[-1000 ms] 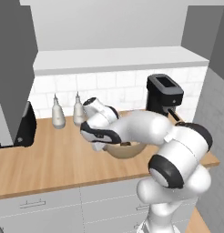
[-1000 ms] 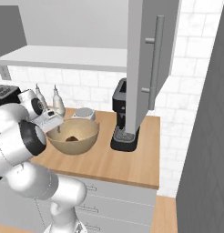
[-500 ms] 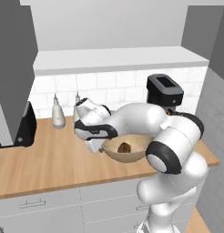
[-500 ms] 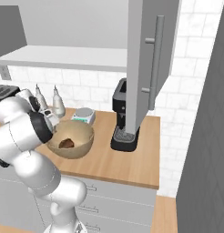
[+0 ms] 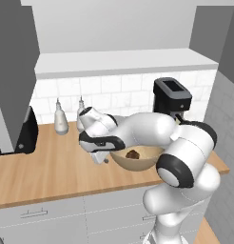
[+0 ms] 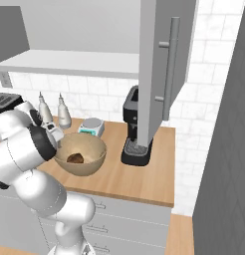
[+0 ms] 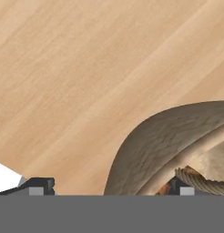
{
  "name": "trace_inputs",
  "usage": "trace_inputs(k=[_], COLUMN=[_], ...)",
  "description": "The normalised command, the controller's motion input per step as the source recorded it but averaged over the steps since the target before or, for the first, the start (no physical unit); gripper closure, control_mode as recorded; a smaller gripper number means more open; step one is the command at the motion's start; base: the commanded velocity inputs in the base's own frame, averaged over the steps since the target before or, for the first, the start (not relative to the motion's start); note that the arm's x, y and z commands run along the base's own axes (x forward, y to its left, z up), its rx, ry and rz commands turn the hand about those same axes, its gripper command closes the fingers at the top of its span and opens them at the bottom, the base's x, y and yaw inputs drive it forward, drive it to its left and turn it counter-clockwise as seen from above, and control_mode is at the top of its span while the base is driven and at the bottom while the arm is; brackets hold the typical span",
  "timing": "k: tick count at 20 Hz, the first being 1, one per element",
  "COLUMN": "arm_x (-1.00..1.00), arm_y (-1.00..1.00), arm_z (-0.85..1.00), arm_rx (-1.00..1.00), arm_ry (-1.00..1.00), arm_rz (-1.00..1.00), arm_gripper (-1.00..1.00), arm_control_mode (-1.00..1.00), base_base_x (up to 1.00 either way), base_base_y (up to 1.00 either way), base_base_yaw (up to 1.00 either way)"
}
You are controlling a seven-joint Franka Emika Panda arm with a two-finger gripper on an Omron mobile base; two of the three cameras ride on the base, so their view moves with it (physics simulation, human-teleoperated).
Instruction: Open the cabinet, pick up the bread from the cabinet and place it in the basket. Then move the basket to the dining counter.
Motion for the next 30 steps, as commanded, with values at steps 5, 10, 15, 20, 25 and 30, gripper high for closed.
trace_inputs(k=[5, 10, 15, 20, 25, 30], arm_x=[0.08, 0.06, 0.14, 0.02, -0.39, -0.75], arm_y=[-0.19, -0.05, -0.01, -0.06, -0.03, 0.0], arm_z=[-0.08, -0.12, -0.33, -0.2, 0.32, 0.63], arm_rx=[0.0, 0.05, 0.1, 0.07, -0.02, -0.13], arm_ry=[-0.07, -0.01, 0.0, 0.0, 0.0, -0.03], arm_rz=[0.07, 0.1, 0.1, 0.05, 0.1, 0.22], arm_gripper=[-1.0, 1.0, 1.0, 1.0, 1.0, 1.0], arm_control_mode=[-1.0, -1.0, -1.0, -1.0, -1.0, -1.0], base_base_x=[0.0, 0.0, 0.0, 0.0, 0.0, 0.0], base_base_y=[0.0, 0.0, 0.0, 0.0, 0.0, 0.0], base_base_yaw=[0.0, 0.0, 0.0, 0.0, 0.0, 0.0])
